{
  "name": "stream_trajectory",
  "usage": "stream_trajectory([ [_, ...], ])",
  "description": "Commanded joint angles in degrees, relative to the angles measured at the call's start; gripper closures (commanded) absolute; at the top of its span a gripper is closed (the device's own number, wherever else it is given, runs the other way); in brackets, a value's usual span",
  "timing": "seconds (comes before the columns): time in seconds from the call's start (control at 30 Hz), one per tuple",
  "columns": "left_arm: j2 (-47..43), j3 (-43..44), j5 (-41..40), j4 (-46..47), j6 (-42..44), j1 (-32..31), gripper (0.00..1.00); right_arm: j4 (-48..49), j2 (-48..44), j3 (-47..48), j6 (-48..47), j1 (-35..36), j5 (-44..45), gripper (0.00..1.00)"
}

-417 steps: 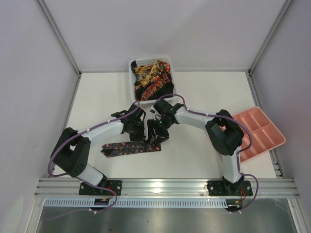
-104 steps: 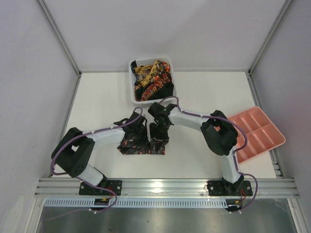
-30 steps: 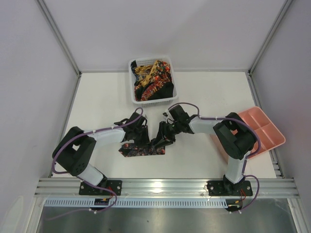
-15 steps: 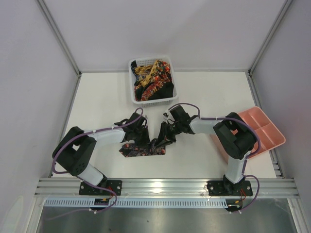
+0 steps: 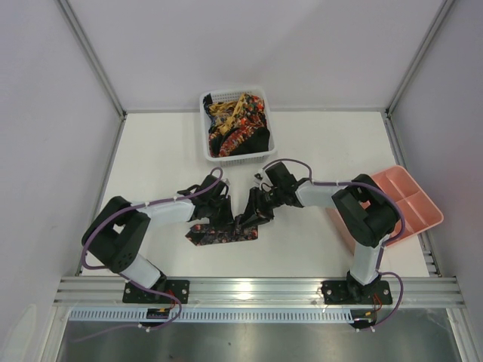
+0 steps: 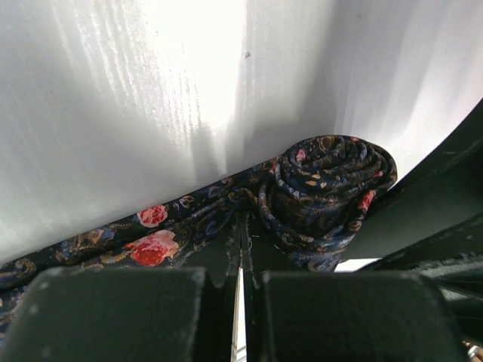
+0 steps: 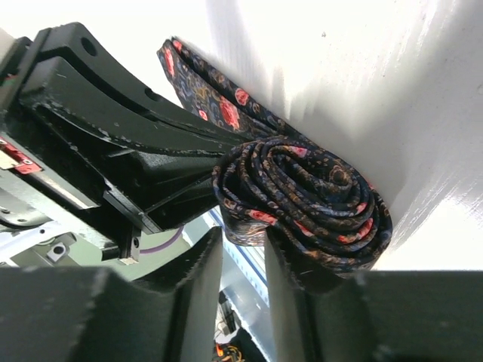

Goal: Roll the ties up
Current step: Roll the tie

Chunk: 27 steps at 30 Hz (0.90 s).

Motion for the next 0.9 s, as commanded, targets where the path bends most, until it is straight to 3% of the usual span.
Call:
stream_trajectory([
  [0.0, 3.27, -2.93, -2.52, -3.84, 1.53, -0.24, 0.99, -0.29, -2.50, 2.24, -0.93, -0.38, -0.73, 0.63],
  [0.1, 3.36, -2.58, -2.52, -3.93, 1.61, -0.24, 0.99, -0.29, -2.07, 2.51, -1.02, -0.47, -1.08, 0.61],
  [0.23, 3.19, -2.67, -2.70, -4.02, 1.70, -0.16, 0.99, 1.28, -1.62, 1.72, 0.12, -0.56, -2.05, 0.65],
  [0.53, 3.45, -2.93, -2.35, -3.75, 1.70, -0.16, 0.99, 2.78, -1.63, 0.93, 0.48, -0.91, -2.67, 0.78],
  [0.77, 3.36, -2.85, -2.79, -4.02, 1.88, -0.16, 0.99, -0.64, 2.15, 3.11, -1.80, -0.38, -0.39, 1.00],
  [0.87, 2.84, -2.67, -3.57, -4.28, 1.88, -0.16, 0.99, -2.66, 4.08, 4.26, -3.65, 0.41, 2.25, 1.00],
])
